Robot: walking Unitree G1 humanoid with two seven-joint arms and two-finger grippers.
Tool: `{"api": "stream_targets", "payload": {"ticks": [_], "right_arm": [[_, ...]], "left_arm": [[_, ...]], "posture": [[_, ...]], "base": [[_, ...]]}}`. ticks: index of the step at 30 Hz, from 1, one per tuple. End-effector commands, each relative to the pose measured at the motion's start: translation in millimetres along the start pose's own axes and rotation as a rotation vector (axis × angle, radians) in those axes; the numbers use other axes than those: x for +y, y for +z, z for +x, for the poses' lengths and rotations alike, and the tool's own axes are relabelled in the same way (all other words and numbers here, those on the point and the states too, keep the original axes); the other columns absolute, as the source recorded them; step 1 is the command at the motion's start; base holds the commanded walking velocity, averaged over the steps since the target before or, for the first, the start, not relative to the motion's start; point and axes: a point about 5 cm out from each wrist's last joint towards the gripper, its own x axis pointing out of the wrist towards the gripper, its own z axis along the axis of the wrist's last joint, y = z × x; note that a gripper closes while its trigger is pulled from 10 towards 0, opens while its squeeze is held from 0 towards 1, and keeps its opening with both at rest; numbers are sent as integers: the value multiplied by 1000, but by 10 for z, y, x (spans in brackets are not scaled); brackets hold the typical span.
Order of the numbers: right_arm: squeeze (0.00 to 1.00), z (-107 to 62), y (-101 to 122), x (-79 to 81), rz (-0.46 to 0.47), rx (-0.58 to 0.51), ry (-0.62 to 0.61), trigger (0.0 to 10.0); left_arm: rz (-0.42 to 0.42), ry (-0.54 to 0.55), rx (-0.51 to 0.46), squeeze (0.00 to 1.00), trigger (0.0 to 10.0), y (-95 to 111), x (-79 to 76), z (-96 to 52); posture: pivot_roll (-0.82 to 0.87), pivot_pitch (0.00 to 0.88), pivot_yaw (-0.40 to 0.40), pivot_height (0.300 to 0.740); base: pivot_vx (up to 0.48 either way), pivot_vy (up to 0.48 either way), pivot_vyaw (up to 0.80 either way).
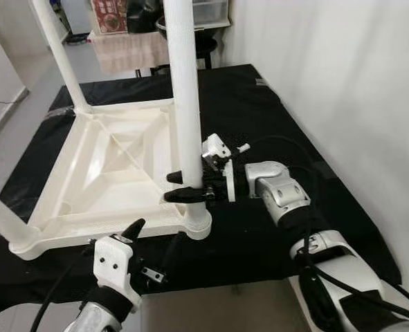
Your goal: Building children table
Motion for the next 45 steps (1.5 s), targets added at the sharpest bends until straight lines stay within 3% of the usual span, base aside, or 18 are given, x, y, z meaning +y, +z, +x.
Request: {"api": "stream_targets", "payload": {"ticks": [1,8,9,11,13,14,17,23,24,26,27,28,29,37,41,42,44,45], "right_arm": [[0,-14,-16,12,12,1,20,0],[0,-107,-238,27,33,26,-151,0],[0,87,-412,177,42,76,-390,0],[0,87,-412,177,42,76,-390,0],[0,138,-448,212,30,95,-500,0],[0,194,-492,386,52,84,-665,0],[0,117,-457,405,133,50,-908,0],[0,230,-433,410,135,67,-838,0],[0,258,-404,436,122,80,-831,3020],[0,271,-385,452,113,88,-831,3020],[78,283,-334,451,107,82,-805,10000],[78,290,-292,470,108,79,-800,10000],[1000,286,-247,460,110,64,-791,10000],[1000,313,-5,347,134,-96,-664,10000],[1000,365,-34,318,21,-29,-479,10000],[890,376,-110,306,-31,37,-403,10000],[890,376,-110,306,-31,37,-403,10000],[0,377,-175,282,-58,77,-346,10000]], "left_arm": [[6,2,12,0,10000,-14,17,-17],[4,2,11,0,10000,3,4,-36],[6,2,14,0,10000,13,11,-59],[6,2,14,0,10000,13,11,-59],[7,2,15,0,10000,16,15,-67],[8,1,16,0,10000,24,16,-75],[18,4,22,0,10000,27,46,-75],[19,0,18,0,10000,29,39,-46],[20,2,17,0,10000,29,39,-42],[20,4,16,0,10000,30,39,-38],[20,5,16,0,10000,29,40,-37],[20,5,16,0,10000,30,40,-36],[19,4,16,0,10000,29,39,-34],[15,1,18,0,10000,16,32,-21],[14,0,18,0,10000,10,28,-11],[13,0,17,0,10000,6,25,-6],[13,0,17,0,10000,6,25,-6],[12,0,17,0,10000,1,19,0]], "posture": [[-8,74,28,740],[-10,98,26,740],[-6,112,34,740],[-6,112,34,740],[-6,112,34,740],[10,121,32,740],[15,110,53,740],[11,100,43,740],[13,99,41,740],[13,98,41,740],[11,94,40,740],[11,94,40,740],[7,91,40,740],[11,77,34,740],[9,71,31,740],[10,69,28,740],[10,69,28,740],[8,64,25,740]], "base": [[0,0,0],[0,0,0],[0,0,0],[0,0,0],[0,0,0],[0,0,0],[0,0,0],[0,0,0],[0,0,0],[0,0,0],[0,0,0],[0,0,0],[0,0,0],[0,0,0],[0,0,0],[0,0,0],[0,0,0],[0,0,0]]}}
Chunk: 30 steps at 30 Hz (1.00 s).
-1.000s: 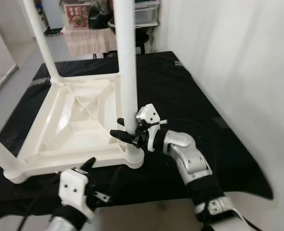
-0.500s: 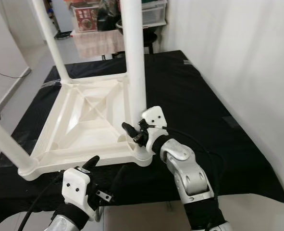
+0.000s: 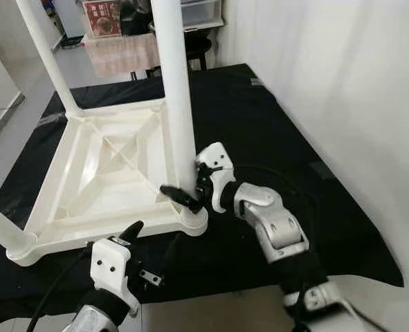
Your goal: Building children table
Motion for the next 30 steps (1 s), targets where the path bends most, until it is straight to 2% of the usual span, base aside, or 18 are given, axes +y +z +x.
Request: {"api": "stream_targets", "payload": {"ticks": [1,3,7,8,9,17,20,21,24,25,26,27,28,29,30], "right_arm": [[0,89,-60,97,-33,42,78,10000],[0,121,-38,12,-40,15,203,10000],[0,134,21,-39,-39,-7,233,10000],[0,144,57,-90,-37,-26,254,2078],[0,140,66,-102,-35,-33,269,0],[0,71,-9,-172,-49,-39,288,0],[0,20,-77,-196,-38,-22,226,0],[0,-21,-167,-192,-23,9,141,0],[0,-42,-215,-178,-17,27,94,0],[0,-54,-271,-161,8,52,0,0],[0,-54,-271,-161,8,52,0,0],[0,-61,-342,77,40,53,-195,0],[0,-61,-342,77,40,53,-195,0],[0,-118,-279,193,17,29,-344,0],[0,-185,-237,218,27,12,-460,0]], "left_arm": [[-2,10,28,0,10000,-57,9,-10],[-5,9,27,0,10000,-71,-14,1],[-6,9,27,0,10000,-74,-21,1],[-7,9,28,0,10000,-79,-25,-2],[-8,8,28,0,10000,-80,-27,-5],[-10,9,28,0,10000,-80,-43,-20],[-10,9,28,0,10000,-73,-44,-25],[-10,9,27,0,10000,-68,-45,-32],[-10,9,27,0,10000,-66,-45,-35],[-9,9,27,0,10000,-62,-44,-42],[-9,9,27,0,10000,-62,-44,-42],[-8,10,27,0,10000,-52,-34,-50],[-8,10,27,0,10000,-52,-34,-50],[-6,10,28,0,10000,-50,-17,-53],[-2,10,30,0,10000,-53,-2,-57]], "posture": [[8,64,25,740],[6,59,18,740],[6,58,19,740],[8,55,22,740],[10,54,21,740],[5,60,24,740],[1,70,26,740],[-1,81,21,740],[-1,81,21,740],[0,85,16,740],[0,85,16,740],[-11,100,21,740],[-11,100,21,740],[-16,112,32,740],[-29,107,36,740]], "base": [[0,0,0],[0,0,0],[0,0,0],[0,0,0],[0,0,0],[0,0,0],[0,0,0],[0,0,0],[0,0,0],[0,0,0],[0,0,0],[0,0,0],[0,0,0],[0,0,0],[0,0,0]]}}
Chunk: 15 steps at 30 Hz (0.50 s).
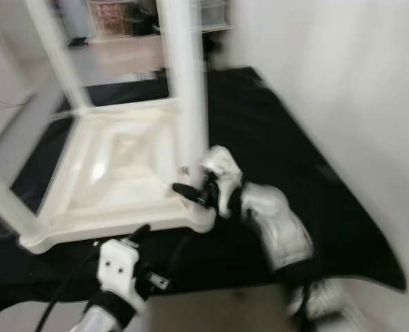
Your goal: Building children table
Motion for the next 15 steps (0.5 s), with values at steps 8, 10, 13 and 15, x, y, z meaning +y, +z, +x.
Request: {"api": "stream_targets", "payload": {"ticks": [8,10,13,15], "right_arm": [[0,7,-155,-14,-18,121,-44,471],[0,8,-146,-2,-20,127,-38,5490],[1000,13,-84,57,24,130,7,10000],[1000,37,-10,118,45,107,91,10000]], "left_arm": [[17,14,3,0,10000,3,62,9],[17,17,2,0,10000,3,65,9],[17,13,4,0,10000,2,67,11],[16,10,5,0,10000,2,66,13]], "posture": [[-17,92,27,740],[-18,92,29,740],[-25,91,36,740],[-25,91,36,740]], "base": [[0,0,0],[0,0,0],[0,0,0],[0,0,0]]}}
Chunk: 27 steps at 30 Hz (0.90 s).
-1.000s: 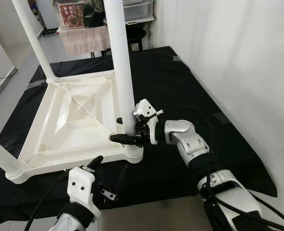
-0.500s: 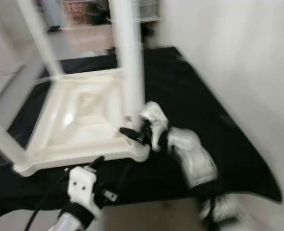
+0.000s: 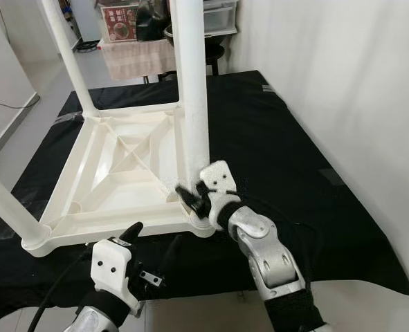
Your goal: Building children table
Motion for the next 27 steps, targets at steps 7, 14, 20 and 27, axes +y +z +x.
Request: {"api": "stream_targets", "payload": {"ticks": [7,14,20,27], "right_arm": [[1000,92,352,232,-57,-134,398,10000],[0,147,348,33,-163,-94,736,10000],[0,236,400,-123,-159,-87,750,10000],[0,283,404,-266,-110,-80,770,0]], "left_arm": [[0,-3,24,0,10000,-41,20,6],[-5,-2,22,0,10000,-46,22,9],[-5,-3,22,0,10000,-50,24,15],[-6,-4,24,0,10000,-59,19,15]], "posture": [[-19,81,35,740],[-16,79,35,740],[-9,74,31,740],[-5,67,34,740]], "base": [[0,0,0],[0,0,0],[0,0,0],[0,0,0]]}}
